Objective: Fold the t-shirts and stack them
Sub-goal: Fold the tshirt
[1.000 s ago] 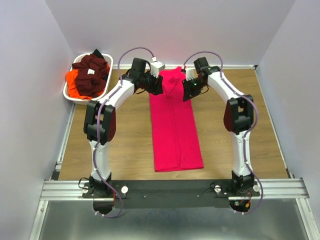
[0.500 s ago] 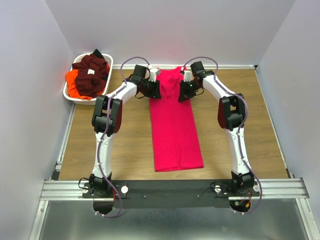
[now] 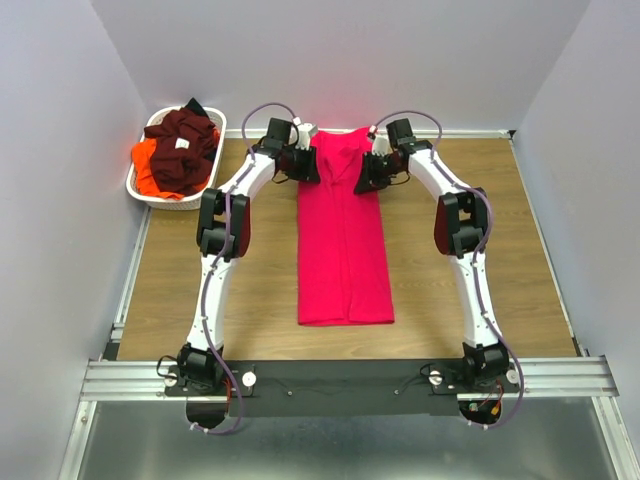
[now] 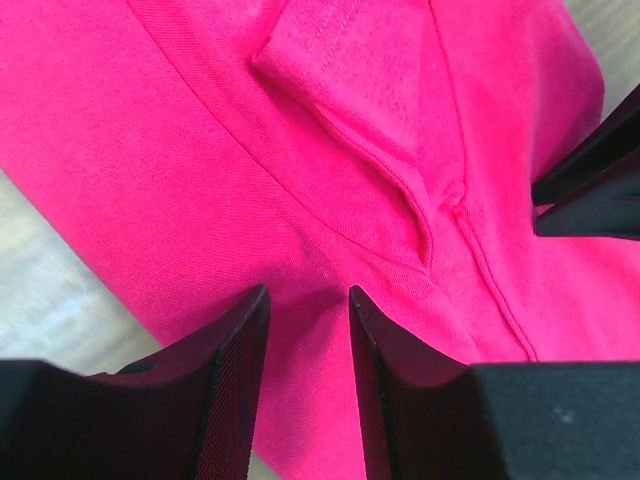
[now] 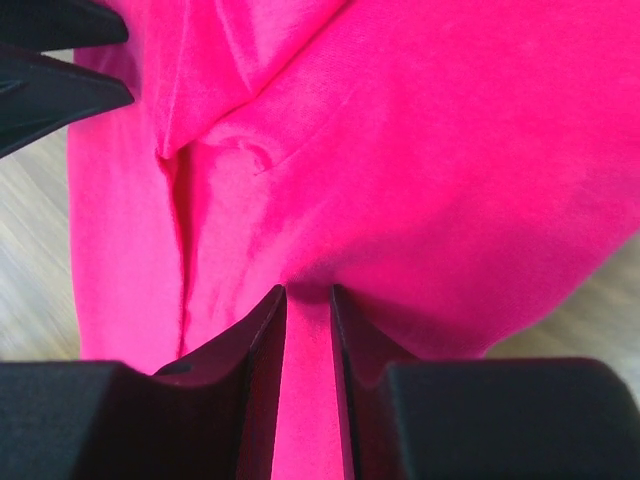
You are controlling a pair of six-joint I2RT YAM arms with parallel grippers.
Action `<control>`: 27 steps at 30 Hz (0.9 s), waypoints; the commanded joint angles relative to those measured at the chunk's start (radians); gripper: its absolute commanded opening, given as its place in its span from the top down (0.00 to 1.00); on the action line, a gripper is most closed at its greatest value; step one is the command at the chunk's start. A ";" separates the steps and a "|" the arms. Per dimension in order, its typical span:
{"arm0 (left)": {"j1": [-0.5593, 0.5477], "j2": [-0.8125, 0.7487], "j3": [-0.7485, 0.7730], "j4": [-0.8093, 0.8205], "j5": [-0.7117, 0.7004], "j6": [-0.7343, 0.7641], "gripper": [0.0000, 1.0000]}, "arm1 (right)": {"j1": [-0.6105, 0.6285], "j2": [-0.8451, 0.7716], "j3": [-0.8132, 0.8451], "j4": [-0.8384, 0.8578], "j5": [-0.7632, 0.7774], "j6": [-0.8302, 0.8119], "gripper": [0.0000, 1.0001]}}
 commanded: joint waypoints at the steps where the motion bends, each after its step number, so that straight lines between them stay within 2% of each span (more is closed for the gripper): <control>1: 0.020 0.034 0.030 -0.037 -0.002 0.012 0.52 | -0.025 0.100 0.033 0.001 0.099 -0.006 0.65; 3: 0.025 0.018 0.033 -0.023 0.028 0.013 0.45 | -0.030 0.088 0.047 0.001 0.104 -0.010 0.63; 6: 0.029 -0.053 0.027 0.003 0.042 0.020 0.31 | -0.035 0.022 0.045 0.001 0.093 -0.036 0.51; 7: 0.031 -0.111 0.018 0.013 0.045 0.024 0.20 | -0.034 -0.031 0.030 0.001 0.092 -0.053 0.43; 9: 0.031 -0.210 0.004 0.044 0.042 0.053 0.09 | -0.033 -0.100 0.012 0.001 0.084 -0.079 0.35; 10: 0.031 -0.246 -0.010 0.050 0.038 0.064 0.01 | -0.033 -0.175 -0.010 -0.001 0.083 -0.091 0.26; 12: 0.032 -0.321 -0.028 0.061 0.035 0.127 0.01 | -0.033 -0.252 -0.034 -0.002 0.081 -0.119 0.17; 13: 0.032 -0.408 -0.044 0.070 0.032 0.147 0.02 | -0.033 -0.297 -0.045 -0.002 0.089 -0.160 0.07; 15: 0.032 -0.563 -0.140 0.125 0.032 0.209 0.02 | -0.031 -0.417 -0.082 -0.002 0.110 -0.199 0.00; 17: 0.043 -0.674 -0.278 0.179 0.074 0.246 0.02 | -0.031 -0.485 -0.100 -0.002 0.132 -0.252 0.00; 21: 0.049 -1.005 -0.589 0.492 0.033 0.250 0.02 | -0.031 -0.668 -0.192 0.001 0.123 -0.387 0.00; 23: 0.049 -1.087 -0.710 0.520 0.013 0.332 0.02 | -0.031 -0.716 -0.234 -0.015 0.104 -0.412 0.00; 26: 0.052 -1.222 -0.834 0.462 0.172 0.562 0.04 | -0.028 -0.818 -0.365 -0.099 0.005 -0.550 0.00; 27: 0.051 -1.251 -0.867 0.354 0.203 0.620 0.05 | -0.022 -0.852 -0.410 -0.126 -0.006 -0.584 0.00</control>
